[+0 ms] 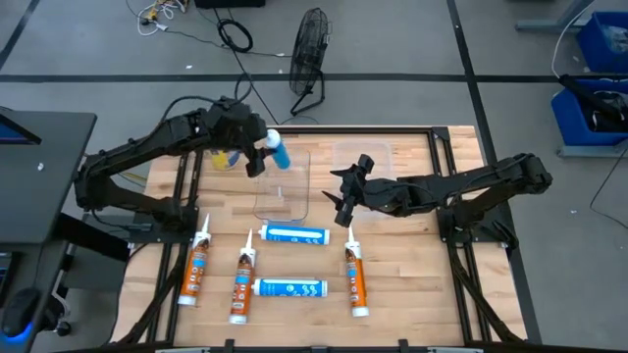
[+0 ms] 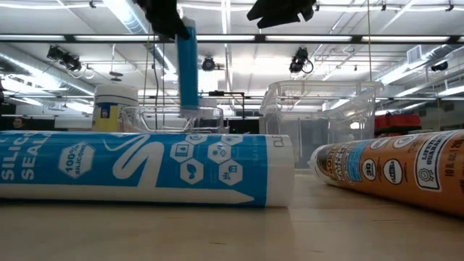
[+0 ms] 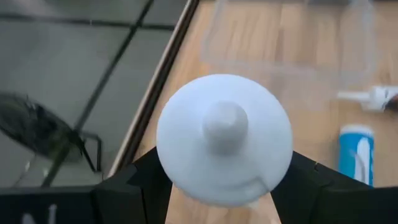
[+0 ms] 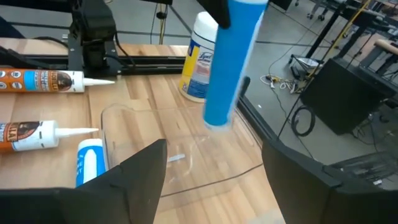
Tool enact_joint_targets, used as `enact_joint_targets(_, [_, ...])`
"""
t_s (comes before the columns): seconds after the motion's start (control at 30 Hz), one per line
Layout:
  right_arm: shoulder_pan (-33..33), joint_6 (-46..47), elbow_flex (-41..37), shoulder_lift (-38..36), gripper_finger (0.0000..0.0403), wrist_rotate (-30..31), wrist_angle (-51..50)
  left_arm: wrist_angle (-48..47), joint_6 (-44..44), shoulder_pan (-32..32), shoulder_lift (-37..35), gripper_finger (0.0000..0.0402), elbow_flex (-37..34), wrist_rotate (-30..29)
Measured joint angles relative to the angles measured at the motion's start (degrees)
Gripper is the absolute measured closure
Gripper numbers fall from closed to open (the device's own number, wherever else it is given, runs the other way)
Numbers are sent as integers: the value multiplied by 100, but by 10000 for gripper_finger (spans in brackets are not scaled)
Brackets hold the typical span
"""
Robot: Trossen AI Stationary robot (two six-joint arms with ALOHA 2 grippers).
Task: Pick & place silicon tubes, Sealant and Lysol wipes
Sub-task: Put the right blue sealant into the left transparent bin
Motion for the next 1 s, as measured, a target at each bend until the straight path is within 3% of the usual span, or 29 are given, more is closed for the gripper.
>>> enact_joint_targets(0.27, [102,83,0,0,135,-2,-88,43,-104,355,596,184,0,342])
enact_joint_targets(0.7, [138,1,0,0,135,15,-164,719,-61,397,1589,184,-4,916])
enact_joint_targets(1.0, [138,-5,0,0,135,15,-164,863,-39,408,1970,184,-7,947])
